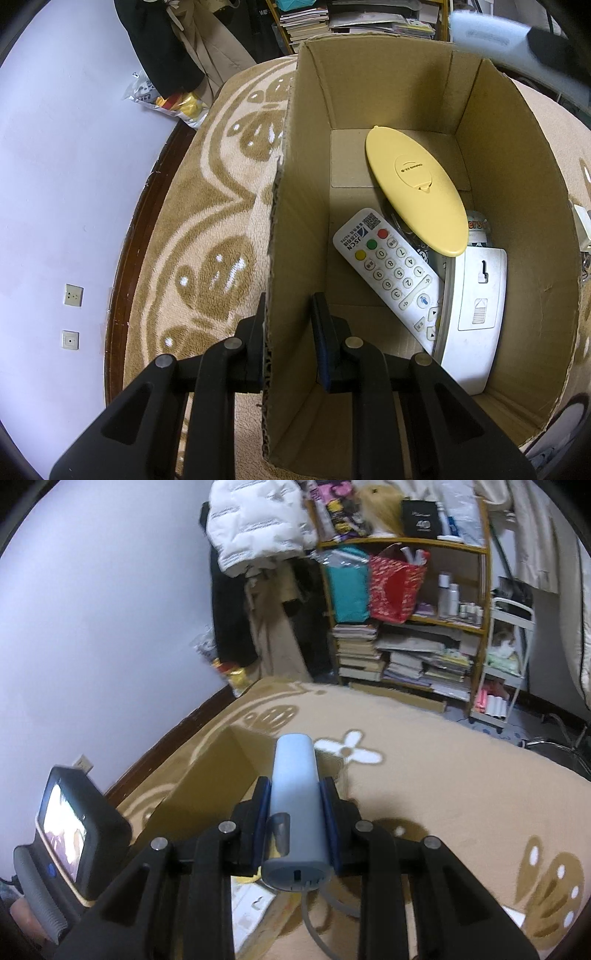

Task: Organize rigid objects
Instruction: 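Carry the light-blue bottle with the right tool and drop it into the box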

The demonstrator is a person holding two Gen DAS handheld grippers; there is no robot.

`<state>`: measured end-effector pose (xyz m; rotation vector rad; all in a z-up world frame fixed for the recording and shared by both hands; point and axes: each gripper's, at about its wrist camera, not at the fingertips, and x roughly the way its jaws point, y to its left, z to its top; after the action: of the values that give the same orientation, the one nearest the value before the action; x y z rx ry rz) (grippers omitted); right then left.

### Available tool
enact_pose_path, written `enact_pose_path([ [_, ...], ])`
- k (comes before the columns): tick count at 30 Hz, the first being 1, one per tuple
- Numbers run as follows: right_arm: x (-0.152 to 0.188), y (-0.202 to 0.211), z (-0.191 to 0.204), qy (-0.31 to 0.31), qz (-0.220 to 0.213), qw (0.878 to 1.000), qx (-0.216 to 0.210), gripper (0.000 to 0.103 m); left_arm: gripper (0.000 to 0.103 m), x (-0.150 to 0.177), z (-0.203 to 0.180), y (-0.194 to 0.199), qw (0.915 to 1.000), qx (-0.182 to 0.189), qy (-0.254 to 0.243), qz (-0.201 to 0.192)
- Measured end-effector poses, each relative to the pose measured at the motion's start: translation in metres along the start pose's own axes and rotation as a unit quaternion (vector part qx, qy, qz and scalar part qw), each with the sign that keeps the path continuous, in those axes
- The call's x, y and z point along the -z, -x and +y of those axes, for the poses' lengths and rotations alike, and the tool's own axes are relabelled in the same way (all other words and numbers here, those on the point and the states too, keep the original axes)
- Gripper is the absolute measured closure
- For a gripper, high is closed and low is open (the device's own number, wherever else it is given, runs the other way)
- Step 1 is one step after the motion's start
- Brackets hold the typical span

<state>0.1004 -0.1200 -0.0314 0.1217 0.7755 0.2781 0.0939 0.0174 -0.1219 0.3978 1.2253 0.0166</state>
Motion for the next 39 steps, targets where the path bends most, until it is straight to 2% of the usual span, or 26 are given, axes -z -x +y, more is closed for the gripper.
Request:
enact_pose_path([
  [9, 0.022, -0.018, 0.027, 0.036, 0.043, 0.998, -0.013, 0.075, 0.084, 0.0, 0.0, 0.001, 1.0, -0.001, 0.002, 0.001],
  [22, 0.043, -0.036, 0.041, 0.054, 0.088, 0.995, 0.008, 0.075, 0.084, 0.001, 0.002, 0.001, 1.0, 0.003, 0.005, -0.001],
  [26, 0.044, -0.033, 0.05, 0.073, 0.085, 0.994, 0.012, 0.075, 0.084, 0.001, 0.001, 0.002, 1.0, 0.002, 0.003, -0.001],
  [34, 0.032, -0.006, 0.04, 0.051, 0.051, 0.997, 0.018, 0.075, 0.084, 0.001, 0.005, 0.0, 0.9999, 0.008, 0.011, 0.002],
  [36, 0.031, -0.001, 0.035, 0.045, 0.049, 0.997, 0.025, 0.073, 0.084, 0.001, 0.005, 0.001, 0.9999, 0.01, 0.011, 0.002],
  [39, 0.029, 0.006, 0.026, 0.033, 0.047, 0.998, 0.038, 0.058, 0.084, 0.001, 0.006, 0.0, 0.9998, 0.011, 0.013, 0.003],
])
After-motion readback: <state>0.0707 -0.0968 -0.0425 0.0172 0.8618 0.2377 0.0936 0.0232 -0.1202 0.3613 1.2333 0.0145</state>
